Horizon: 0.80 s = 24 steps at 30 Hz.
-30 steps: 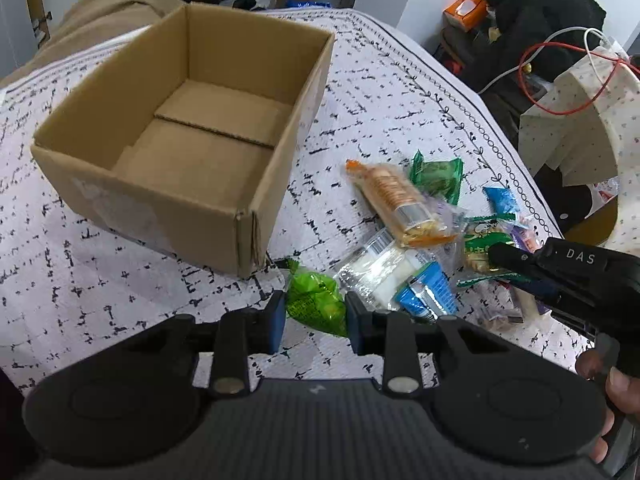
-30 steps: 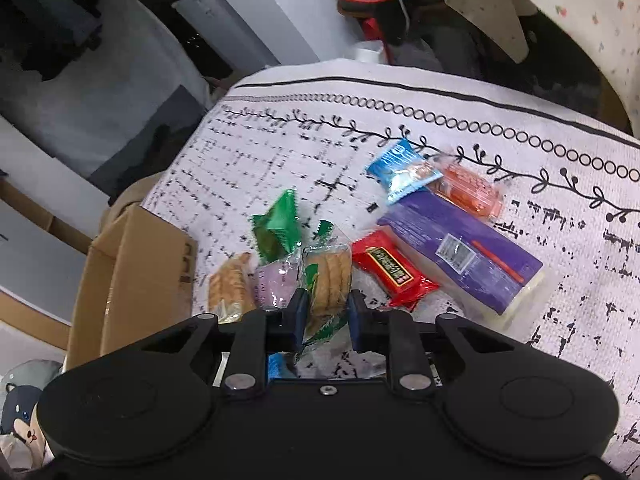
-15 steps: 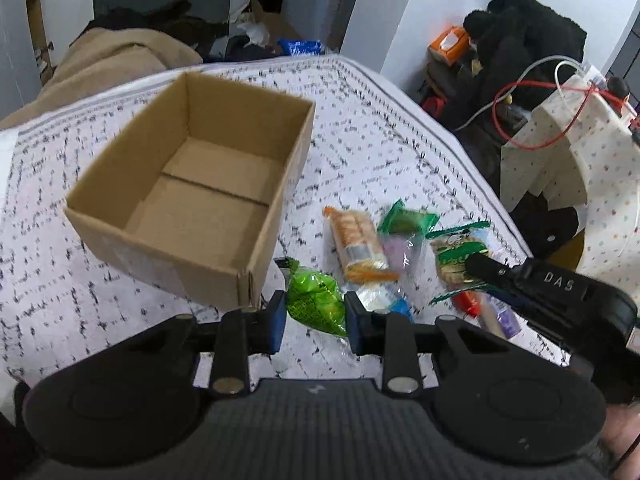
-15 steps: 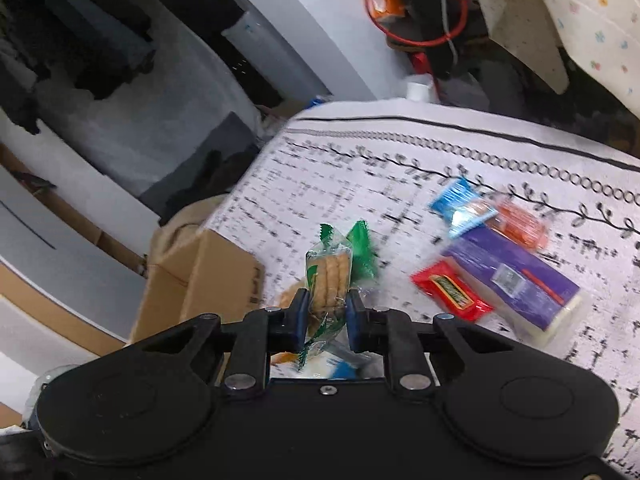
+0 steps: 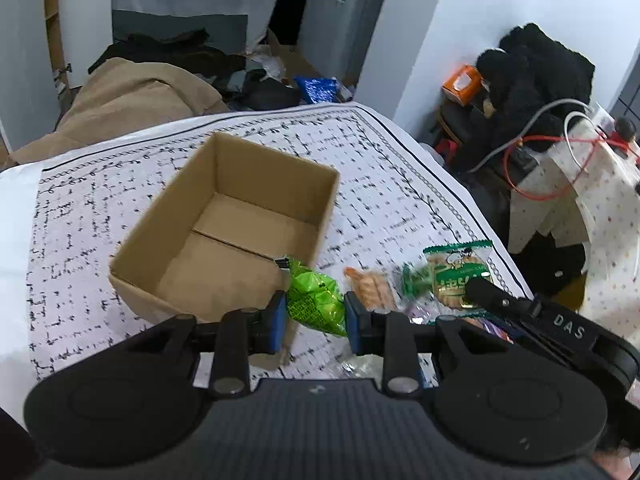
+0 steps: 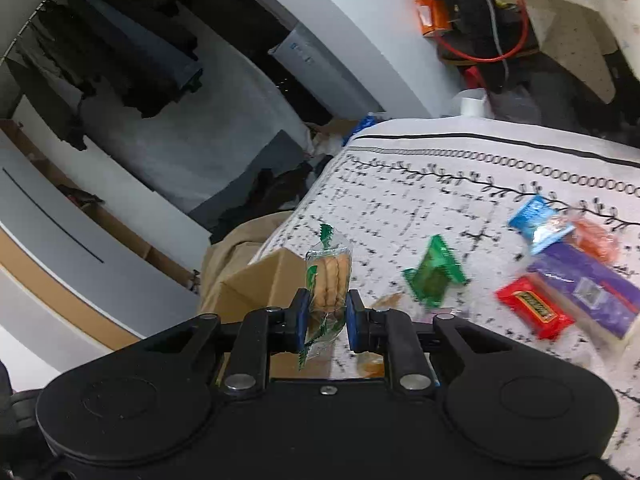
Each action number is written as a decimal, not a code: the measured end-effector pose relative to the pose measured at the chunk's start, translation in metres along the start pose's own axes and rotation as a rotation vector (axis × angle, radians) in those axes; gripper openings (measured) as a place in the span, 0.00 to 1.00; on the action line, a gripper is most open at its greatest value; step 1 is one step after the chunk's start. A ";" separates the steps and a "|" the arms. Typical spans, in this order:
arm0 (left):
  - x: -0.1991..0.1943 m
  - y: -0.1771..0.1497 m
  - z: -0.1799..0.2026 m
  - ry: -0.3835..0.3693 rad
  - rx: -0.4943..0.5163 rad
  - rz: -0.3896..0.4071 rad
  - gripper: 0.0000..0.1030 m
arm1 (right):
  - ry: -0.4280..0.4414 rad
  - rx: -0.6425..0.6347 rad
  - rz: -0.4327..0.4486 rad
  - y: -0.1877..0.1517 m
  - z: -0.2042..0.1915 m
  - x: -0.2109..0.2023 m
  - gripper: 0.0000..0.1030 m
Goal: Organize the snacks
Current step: 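Carry both snacks over the cardboard box and open both tools to drop them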
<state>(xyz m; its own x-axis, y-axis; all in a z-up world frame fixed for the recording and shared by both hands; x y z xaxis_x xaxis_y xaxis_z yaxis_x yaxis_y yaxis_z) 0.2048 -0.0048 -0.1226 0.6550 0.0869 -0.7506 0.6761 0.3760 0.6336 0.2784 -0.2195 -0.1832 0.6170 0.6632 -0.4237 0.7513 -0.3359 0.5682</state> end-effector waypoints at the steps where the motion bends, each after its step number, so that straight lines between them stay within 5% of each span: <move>1: -0.001 0.002 -0.003 0.004 -0.004 0.005 0.29 | 0.010 0.003 -0.004 0.000 -0.002 0.002 0.18; 24: 0.031 0.038 -0.072 0.156 -0.144 -0.002 0.31 | 0.171 -0.048 -0.122 -0.030 -0.061 0.062 0.19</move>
<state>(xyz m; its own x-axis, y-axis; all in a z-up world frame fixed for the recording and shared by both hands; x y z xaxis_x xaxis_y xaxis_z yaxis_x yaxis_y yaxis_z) 0.2268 0.0784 -0.1352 0.5857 0.2235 -0.7791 0.6152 0.5033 0.6068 0.2797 -0.1275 -0.1831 0.4707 0.8020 -0.3676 0.8033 -0.2172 0.5546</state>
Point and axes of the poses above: each gripper's, at about its wrist camera, not at the fingertips, and x roughly the way its jaws point, z to its right, y to its top, the point moved 2 cm from there along x, roughly the way its jaws point, and after that the axes turned 1 degree about z, right-handed, at the moved point
